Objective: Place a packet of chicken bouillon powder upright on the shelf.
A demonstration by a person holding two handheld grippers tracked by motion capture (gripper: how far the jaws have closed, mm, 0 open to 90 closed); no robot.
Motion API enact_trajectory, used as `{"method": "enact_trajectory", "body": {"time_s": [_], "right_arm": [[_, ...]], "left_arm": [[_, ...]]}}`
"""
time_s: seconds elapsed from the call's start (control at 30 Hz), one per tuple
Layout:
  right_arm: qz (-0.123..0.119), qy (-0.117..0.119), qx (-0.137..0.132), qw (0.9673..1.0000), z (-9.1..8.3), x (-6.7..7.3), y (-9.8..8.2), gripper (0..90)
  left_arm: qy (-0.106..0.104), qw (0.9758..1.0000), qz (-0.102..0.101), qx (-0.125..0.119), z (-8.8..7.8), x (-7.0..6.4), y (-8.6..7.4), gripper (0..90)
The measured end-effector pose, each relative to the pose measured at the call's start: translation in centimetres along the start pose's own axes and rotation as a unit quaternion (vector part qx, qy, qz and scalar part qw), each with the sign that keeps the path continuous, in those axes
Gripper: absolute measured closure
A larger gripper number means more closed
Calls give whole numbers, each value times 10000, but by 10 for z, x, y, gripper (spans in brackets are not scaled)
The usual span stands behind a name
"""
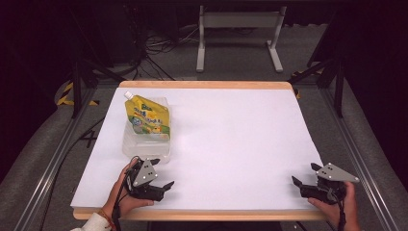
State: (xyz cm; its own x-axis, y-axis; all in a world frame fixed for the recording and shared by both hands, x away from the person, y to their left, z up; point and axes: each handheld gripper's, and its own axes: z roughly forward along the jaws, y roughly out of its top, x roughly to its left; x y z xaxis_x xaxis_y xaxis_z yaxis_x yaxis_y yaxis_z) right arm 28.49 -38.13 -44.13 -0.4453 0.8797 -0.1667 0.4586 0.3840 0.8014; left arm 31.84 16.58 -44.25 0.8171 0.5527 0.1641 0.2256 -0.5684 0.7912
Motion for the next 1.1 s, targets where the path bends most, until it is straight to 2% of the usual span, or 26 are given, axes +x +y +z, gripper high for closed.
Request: {"method": "enact_trajectory", "body": {"time_s": [0.17,0.33,0.43,0.63,0.87,1.1], "right_arm": [[-99,-22,-51,9999,1,3,3,163],[-214,-40,-87,9997,1,6,5,163],[-188,-80,-129,9997,0,7,7,163],[-192,-122,-146,9996,-1,8,9,163],[-238,-143,-68,9996,1,9,7,163],[-226,-147,-70,9996,1,9,8,164]], "left_arm": [[31,10000,9,-27,-3,-1,0,119],[3,9999,-90,-94,-5,1,0,117],[6,10000,-79,-30,-4,1,-2,116],[7,9998,-202,-48,-4,5,-4,115],[4,9998,-170,43,0,4,-3,114],[-20,9998,-184,1,-1,5,-2,114]]}}
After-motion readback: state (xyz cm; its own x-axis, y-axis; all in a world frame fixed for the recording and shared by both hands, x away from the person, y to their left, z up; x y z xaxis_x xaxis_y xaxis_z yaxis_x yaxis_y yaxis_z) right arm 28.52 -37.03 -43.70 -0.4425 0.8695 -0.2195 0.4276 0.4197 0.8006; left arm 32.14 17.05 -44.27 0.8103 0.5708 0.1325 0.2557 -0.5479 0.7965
